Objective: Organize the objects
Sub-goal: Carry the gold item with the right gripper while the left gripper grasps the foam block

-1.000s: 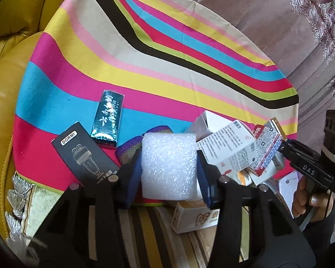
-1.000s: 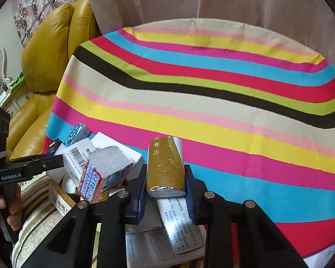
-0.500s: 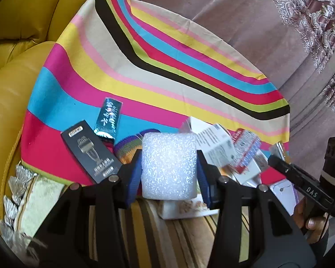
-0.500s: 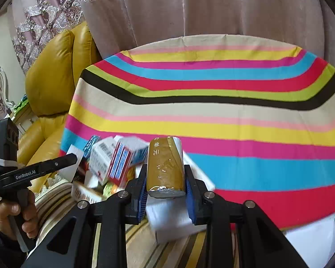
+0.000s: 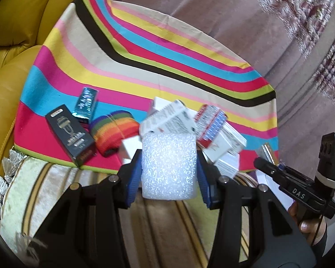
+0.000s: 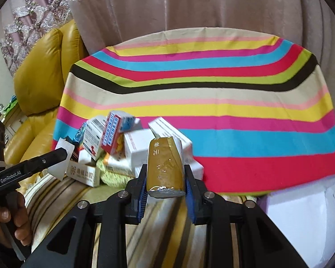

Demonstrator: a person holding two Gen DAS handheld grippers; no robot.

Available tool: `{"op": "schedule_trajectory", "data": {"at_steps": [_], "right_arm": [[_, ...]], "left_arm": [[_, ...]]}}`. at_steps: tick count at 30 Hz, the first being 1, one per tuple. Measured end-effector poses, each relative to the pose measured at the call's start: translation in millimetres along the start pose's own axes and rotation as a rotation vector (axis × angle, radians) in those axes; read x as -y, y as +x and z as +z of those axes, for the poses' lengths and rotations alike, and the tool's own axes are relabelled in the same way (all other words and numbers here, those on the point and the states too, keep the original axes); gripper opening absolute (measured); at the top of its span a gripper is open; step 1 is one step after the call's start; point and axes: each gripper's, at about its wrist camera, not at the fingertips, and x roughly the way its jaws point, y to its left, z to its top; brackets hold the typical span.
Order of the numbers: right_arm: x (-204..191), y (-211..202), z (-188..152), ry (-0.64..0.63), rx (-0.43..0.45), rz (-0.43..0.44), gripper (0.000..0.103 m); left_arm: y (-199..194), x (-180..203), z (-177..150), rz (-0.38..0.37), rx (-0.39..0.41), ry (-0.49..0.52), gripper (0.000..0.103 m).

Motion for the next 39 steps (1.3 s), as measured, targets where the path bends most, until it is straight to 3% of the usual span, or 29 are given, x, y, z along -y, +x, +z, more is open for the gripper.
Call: {"op": "schedule_trajectory", "data": {"at_steps": [17, 39], "right_arm": [[47, -31, -37, 0.148, -0.049, -0.124, 0.031], [132, -68, -88, 0.381, -0.074, -0.289, 0.031]], "left_arm": [[15, 75, -20, -0.095, -0.085, 0.136, 0.05], [70, 196, -52, -0.247, -0.263, 0.341, 0.05]]}}
